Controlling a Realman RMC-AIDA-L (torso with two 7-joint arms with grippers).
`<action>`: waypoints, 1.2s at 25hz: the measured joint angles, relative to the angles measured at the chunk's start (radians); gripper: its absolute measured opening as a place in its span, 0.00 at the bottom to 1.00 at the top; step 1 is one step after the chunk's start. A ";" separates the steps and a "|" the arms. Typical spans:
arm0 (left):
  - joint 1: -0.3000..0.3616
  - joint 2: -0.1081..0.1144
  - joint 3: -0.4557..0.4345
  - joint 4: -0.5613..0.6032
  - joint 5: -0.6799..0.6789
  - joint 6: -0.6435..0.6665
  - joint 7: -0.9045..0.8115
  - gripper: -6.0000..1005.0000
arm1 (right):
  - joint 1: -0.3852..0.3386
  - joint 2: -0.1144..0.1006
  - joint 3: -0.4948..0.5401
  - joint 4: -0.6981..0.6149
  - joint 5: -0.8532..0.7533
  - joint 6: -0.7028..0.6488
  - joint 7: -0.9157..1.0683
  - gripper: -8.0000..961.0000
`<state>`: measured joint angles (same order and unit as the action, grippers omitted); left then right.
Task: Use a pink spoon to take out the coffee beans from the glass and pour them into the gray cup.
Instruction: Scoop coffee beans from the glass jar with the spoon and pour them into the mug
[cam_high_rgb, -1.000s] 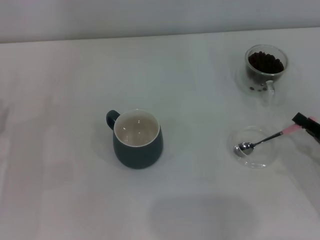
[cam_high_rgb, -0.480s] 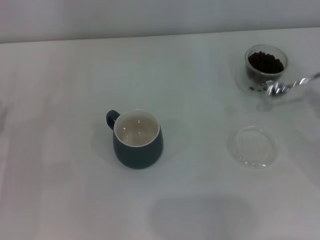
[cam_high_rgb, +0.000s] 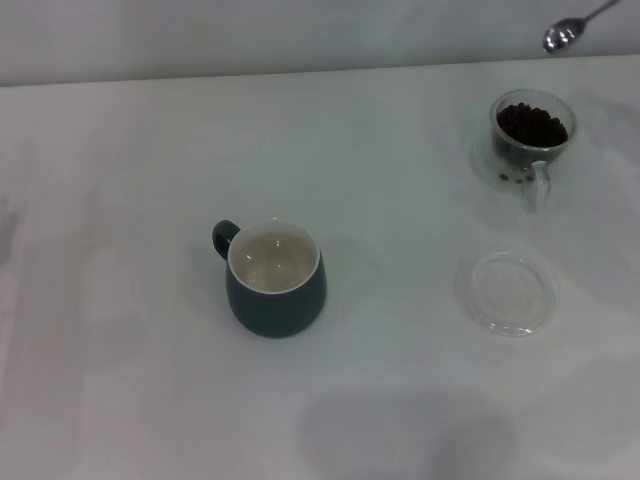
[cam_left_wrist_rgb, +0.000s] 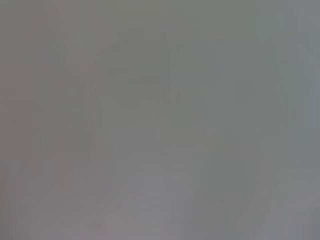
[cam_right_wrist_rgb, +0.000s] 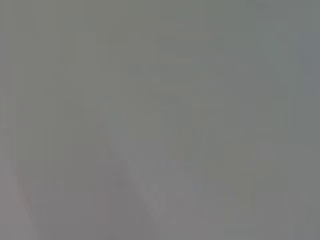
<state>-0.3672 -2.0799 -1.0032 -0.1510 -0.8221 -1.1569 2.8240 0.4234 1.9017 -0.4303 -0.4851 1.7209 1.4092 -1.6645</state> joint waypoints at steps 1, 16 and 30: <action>0.000 0.000 0.000 0.000 0.001 0.001 0.000 0.82 | 0.007 0.007 0.000 -0.029 -0.021 -0.009 -0.011 0.17; -0.010 0.000 0.000 -0.001 0.004 0.004 0.000 0.82 | 0.022 0.073 -0.078 -0.172 -0.229 -0.185 -0.085 0.17; -0.020 -0.001 0.003 0.001 0.005 0.003 0.000 0.82 | 0.010 0.083 -0.161 -0.167 -0.241 -0.304 -0.136 0.17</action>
<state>-0.3868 -2.0814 -1.0005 -0.1503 -0.8175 -1.1535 2.8240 0.4331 1.9852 -0.5918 -0.6522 1.4801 1.1053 -1.8010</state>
